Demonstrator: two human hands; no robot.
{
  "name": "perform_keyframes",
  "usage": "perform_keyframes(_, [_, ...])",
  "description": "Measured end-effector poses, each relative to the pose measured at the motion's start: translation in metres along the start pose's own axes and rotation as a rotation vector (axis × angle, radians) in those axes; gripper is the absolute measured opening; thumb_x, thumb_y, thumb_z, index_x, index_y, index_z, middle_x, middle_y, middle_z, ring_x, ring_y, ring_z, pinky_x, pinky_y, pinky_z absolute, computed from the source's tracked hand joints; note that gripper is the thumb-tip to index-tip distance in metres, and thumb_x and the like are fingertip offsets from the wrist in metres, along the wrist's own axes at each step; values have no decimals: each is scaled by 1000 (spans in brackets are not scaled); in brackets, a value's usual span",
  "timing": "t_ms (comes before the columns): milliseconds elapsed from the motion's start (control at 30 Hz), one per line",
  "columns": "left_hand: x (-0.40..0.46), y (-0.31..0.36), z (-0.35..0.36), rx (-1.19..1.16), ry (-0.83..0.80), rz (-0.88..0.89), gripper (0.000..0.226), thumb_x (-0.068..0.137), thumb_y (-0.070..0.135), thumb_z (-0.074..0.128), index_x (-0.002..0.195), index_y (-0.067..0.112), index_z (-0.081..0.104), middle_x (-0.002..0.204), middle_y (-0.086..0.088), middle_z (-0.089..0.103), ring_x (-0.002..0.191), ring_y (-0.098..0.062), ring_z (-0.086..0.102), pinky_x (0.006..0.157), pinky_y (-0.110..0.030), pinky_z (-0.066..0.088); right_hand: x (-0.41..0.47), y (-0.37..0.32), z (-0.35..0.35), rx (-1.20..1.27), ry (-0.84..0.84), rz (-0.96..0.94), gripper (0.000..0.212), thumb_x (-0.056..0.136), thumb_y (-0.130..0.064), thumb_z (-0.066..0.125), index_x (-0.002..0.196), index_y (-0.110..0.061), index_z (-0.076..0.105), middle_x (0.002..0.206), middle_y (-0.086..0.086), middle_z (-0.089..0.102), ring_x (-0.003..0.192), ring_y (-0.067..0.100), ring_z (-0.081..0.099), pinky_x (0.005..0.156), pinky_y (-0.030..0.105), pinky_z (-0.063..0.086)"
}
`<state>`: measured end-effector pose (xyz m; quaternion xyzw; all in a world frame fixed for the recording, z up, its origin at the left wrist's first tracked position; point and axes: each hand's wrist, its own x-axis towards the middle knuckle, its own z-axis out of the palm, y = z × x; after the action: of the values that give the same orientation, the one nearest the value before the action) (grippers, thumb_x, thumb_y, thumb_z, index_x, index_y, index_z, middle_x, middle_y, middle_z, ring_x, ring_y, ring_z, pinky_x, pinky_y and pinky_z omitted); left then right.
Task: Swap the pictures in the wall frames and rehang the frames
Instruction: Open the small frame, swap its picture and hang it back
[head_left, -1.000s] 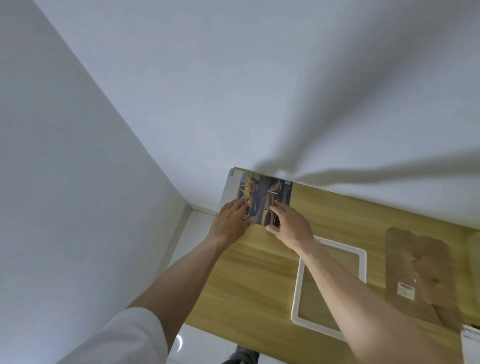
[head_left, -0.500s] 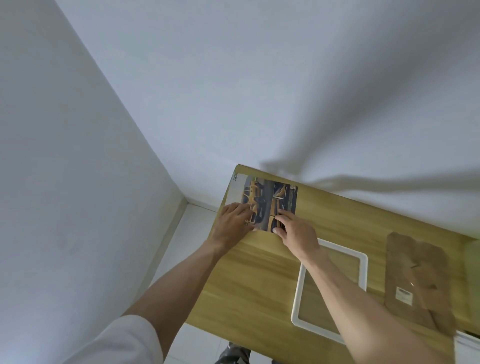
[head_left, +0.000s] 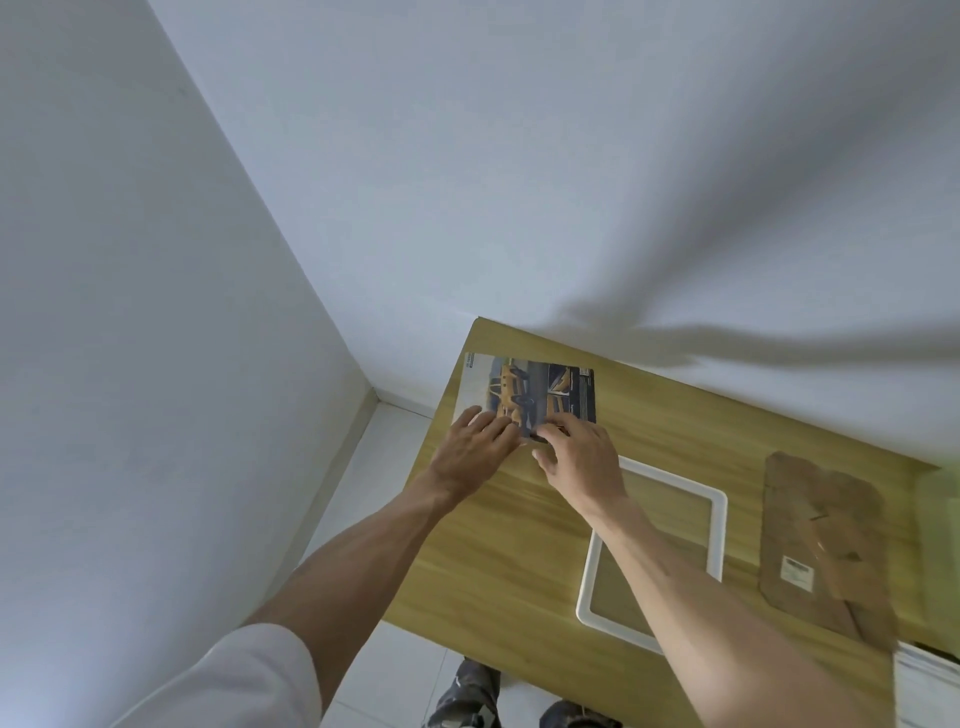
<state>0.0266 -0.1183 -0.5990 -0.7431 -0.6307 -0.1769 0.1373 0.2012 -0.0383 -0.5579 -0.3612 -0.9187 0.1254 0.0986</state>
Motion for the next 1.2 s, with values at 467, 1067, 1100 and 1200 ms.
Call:
perform_keyframes(467, [53, 9, -93, -502, -21, -621, 49, 80, 37, 77, 121, 17, 59, 114, 3, 68, 101, -18, 65, 83, -35, 52, -9, 17, -82, 392, 207, 93, 35, 95, -4, 55, 119, -28, 64, 107, -8, 68, 86, 13, 64, 68, 28, 51])
perform_keyframes(1067, [87, 158, -117, -1242, -53, -922, 34, 78, 1, 77, 109, 5, 65, 94, -15, 74, 77, -19, 70, 62, -20, 54, -130, 105, -145, 1206, 232, 680, 38, 93, -12, 66, 123, -32, 54, 108, 1, 69, 98, 15, 66, 88, 45, 54])
perform_keyframes(1100, [84, 165, -115, -1235, -67, -933, 35, 79, -1, 76, 111, 6, 65, 96, -15, 73, 78, -19, 70, 60, -19, 53, -135, 107, -144, 1187, 203, 682, 40, 93, -13, 66, 124, -35, 53, 109, 0, 69, 103, 18, 65, 89, 46, 53])
perform_keyframes(1200, [76, 176, -106, -1215, -107, -953, 41, 80, -1, 73, 118, 11, 63, 97, -15, 71, 82, -22, 70, 60, -21, 54, -149, 111, -137, 1130, 143, 674, 51, 92, -11, 67, 129, -40, 48, 110, -1, 68, 101, 15, 67, 77, 34, 52])
